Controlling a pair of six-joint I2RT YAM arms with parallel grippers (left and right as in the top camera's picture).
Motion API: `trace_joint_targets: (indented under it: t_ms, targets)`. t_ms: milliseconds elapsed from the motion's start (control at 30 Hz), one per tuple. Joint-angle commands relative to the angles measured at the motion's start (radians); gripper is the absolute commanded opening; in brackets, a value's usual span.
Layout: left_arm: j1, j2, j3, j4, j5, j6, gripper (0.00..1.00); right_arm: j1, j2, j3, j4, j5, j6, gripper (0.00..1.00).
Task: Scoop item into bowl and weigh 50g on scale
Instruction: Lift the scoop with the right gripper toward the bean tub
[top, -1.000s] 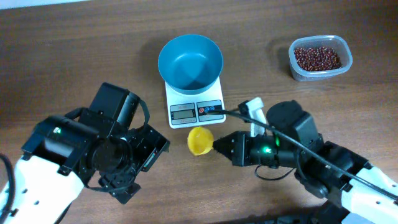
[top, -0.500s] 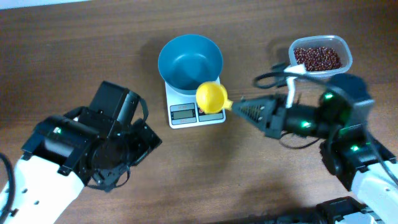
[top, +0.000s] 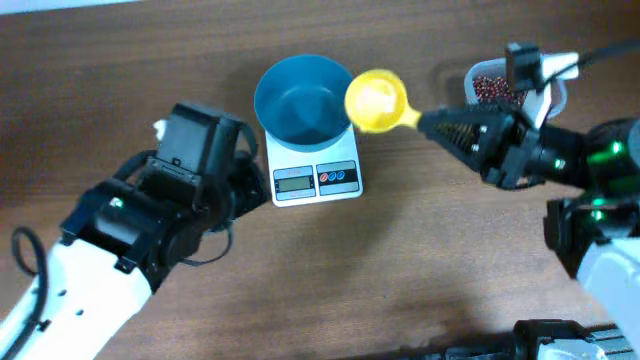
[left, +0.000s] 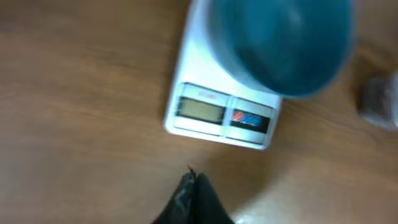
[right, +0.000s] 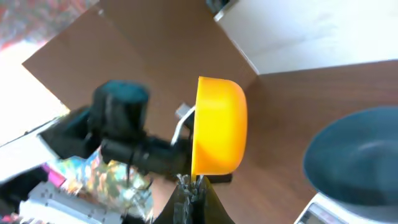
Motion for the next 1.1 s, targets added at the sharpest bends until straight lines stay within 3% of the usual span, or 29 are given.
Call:
trace_joint_targets:
  t_ms: [0, 133, 367, 567, 1067]
  targets:
    - [-0.071, 0.034, 0.006, 0.054, 0.001, 0.061, 0.0, -0.045, 0.059, 0.113, 0.01, -0.007, -0.023, 0.04]
    - [-0.137, 0.111, 0.006, 0.155, 0.001, 0.069, 0.0, -0.053, 0.15, 0.235, 0.009, -0.007, -0.06, 0.04]
    - [-0.195, 0.249, 0.006, 0.253, -0.027, 0.296, 0.0, -0.052, 0.2, 0.373, 0.008, 0.012, -0.07, 0.04]
    - [-0.195, 0.397, 0.006, 0.352, -0.049, 0.301, 0.0, -0.052, 0.2, 0.378, -0.016, 0.053, -0.07, 0.04]
    - [-0.195, 0.537, 0.006, 0.532, -0.116, 0.301, 0.0, -0.053, 0.2, 0.378, -0.015, 0.066, -0.071, 0.04]
